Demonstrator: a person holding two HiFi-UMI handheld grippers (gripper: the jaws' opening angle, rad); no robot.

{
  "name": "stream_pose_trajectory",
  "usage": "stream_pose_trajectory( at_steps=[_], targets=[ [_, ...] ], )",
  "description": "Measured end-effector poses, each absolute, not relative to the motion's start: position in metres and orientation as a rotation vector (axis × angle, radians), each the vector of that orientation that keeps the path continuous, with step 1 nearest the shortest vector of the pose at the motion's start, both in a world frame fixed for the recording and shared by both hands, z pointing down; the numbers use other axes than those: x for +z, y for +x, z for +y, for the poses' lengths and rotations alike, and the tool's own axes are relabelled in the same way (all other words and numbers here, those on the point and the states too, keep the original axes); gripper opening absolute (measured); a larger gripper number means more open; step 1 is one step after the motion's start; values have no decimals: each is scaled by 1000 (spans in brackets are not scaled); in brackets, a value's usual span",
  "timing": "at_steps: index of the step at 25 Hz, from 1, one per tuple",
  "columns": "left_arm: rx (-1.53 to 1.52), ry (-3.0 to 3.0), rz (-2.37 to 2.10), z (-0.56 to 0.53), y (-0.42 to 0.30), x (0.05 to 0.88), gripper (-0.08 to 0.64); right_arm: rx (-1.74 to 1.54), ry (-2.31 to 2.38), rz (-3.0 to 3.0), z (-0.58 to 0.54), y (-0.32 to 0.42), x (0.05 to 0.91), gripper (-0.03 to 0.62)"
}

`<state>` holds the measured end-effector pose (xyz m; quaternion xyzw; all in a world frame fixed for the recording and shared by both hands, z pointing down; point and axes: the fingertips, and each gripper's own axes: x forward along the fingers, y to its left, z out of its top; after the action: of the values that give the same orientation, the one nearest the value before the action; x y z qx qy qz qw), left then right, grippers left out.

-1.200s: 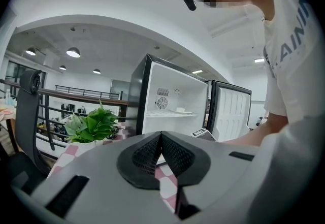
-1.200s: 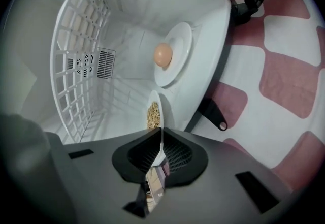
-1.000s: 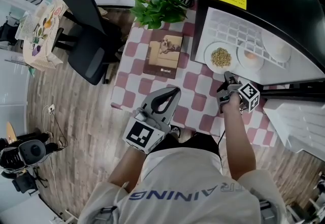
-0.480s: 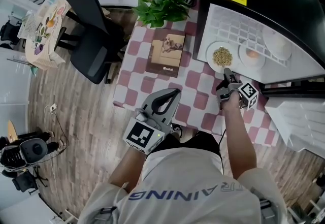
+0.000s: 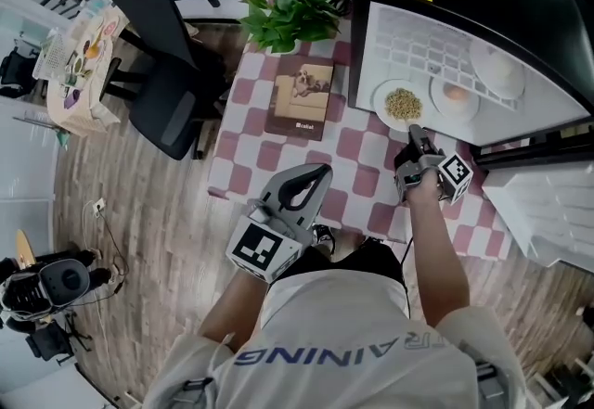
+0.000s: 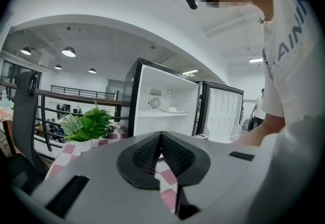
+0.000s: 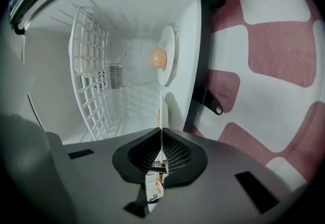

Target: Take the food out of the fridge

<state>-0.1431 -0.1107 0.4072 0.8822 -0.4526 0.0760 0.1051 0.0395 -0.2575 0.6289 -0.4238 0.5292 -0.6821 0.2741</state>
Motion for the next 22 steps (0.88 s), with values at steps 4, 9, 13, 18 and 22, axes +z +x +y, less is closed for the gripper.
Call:
stream_pose_trajectory(
  at_steps=[4,9,13,18,22],
  targets=[
    [208,2648,-1278,-111,-130,404,9,-1787,-1112,1475,-241,46,610,27],
    [178,2703,-1193,-113,-105,397,9,-1753,-1096,1528,-202,62,594,26],
    [182,2749,-1081,-112,-77,397,9,-1735,-1124,1533,-161,85,600,26],
    [175,2815,-922,-110,-35,394,9,-1724,-1232,1467,-117,126,621,28],
    [179,2869,-788,-107,1,392,9,-1703,-1303,1365,-88,159,635,28]
  ],
)
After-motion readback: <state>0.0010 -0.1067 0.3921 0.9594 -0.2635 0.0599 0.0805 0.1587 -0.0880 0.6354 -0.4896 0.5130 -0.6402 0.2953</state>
